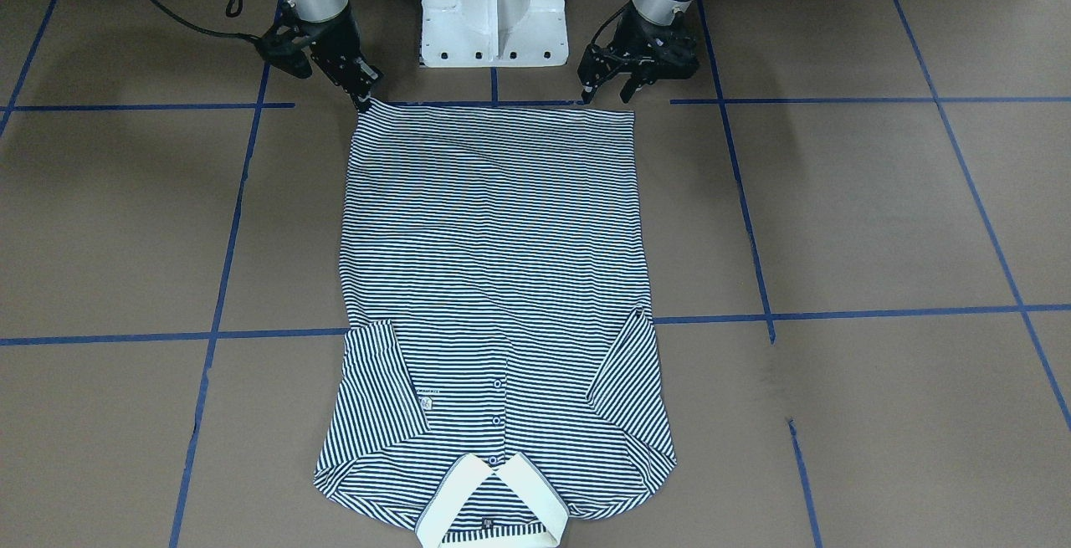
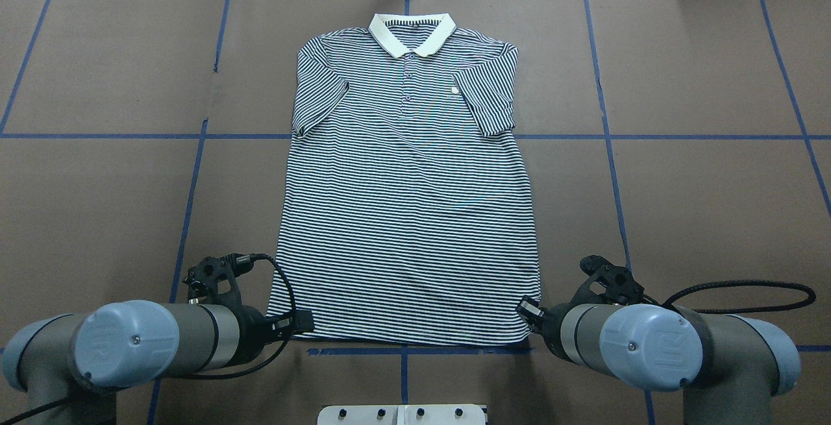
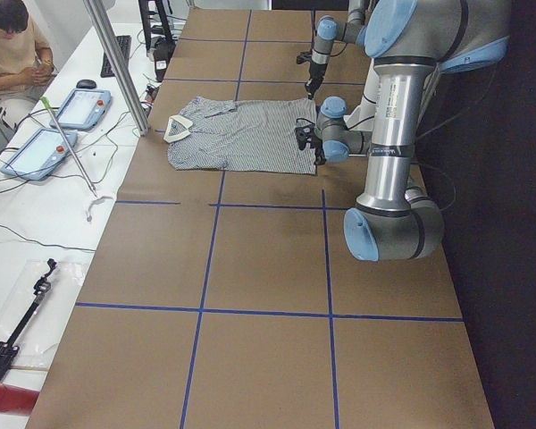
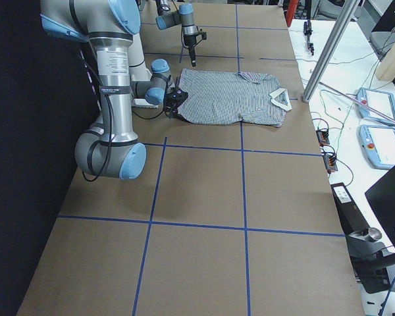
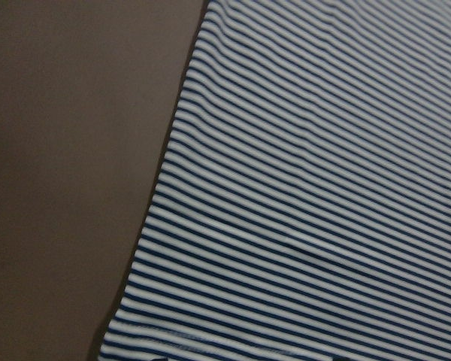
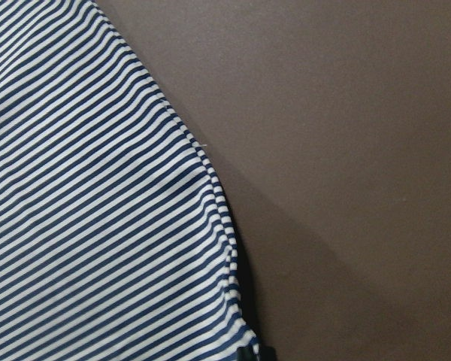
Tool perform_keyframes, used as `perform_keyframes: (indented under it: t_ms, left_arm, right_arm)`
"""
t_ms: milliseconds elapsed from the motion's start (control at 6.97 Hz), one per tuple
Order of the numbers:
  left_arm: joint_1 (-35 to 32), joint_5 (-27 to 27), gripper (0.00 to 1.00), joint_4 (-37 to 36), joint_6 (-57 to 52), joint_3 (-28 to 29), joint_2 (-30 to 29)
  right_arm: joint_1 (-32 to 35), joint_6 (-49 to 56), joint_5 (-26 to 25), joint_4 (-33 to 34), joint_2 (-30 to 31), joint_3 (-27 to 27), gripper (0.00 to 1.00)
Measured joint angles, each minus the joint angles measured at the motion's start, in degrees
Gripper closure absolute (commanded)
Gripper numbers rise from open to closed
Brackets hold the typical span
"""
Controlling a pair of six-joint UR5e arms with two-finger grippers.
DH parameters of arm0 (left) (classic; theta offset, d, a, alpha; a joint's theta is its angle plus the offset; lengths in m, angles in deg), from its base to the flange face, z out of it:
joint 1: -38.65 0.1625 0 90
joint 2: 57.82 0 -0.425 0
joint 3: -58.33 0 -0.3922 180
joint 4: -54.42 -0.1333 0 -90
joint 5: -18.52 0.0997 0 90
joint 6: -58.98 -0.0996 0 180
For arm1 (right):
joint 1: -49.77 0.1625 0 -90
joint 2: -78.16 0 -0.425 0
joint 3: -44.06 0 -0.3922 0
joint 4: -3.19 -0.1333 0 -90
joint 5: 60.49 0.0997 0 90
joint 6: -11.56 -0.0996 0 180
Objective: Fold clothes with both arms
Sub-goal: 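Grasp the hem corners with both grippers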
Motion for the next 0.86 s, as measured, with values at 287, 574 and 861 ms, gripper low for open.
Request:
perform_keyframes:
  t_ms: [287, 574, 861]
  left_arm:
    - [1.72, 1.58, 0.26, -0.82, 1.67, 0.31, 0.01]
    - [1.83, 3.3, 0.26, -2.29, 1.55, 0.71, 0.02]
    - [1.54, 3.67, 0.26, -3.26, 1.56, 1.22, 0.3]
  right_arm:
    - [0.0, 0.02, 0.02, 0.0, 0.02, 0.05, 1.0]
    - [0.15, 0.3, 0.03, 0.0, 0.1, 0.05, 1.0]
    - [0.22, 0.77, -0.03, 0.06, 0.16, -0.04, 1.0]
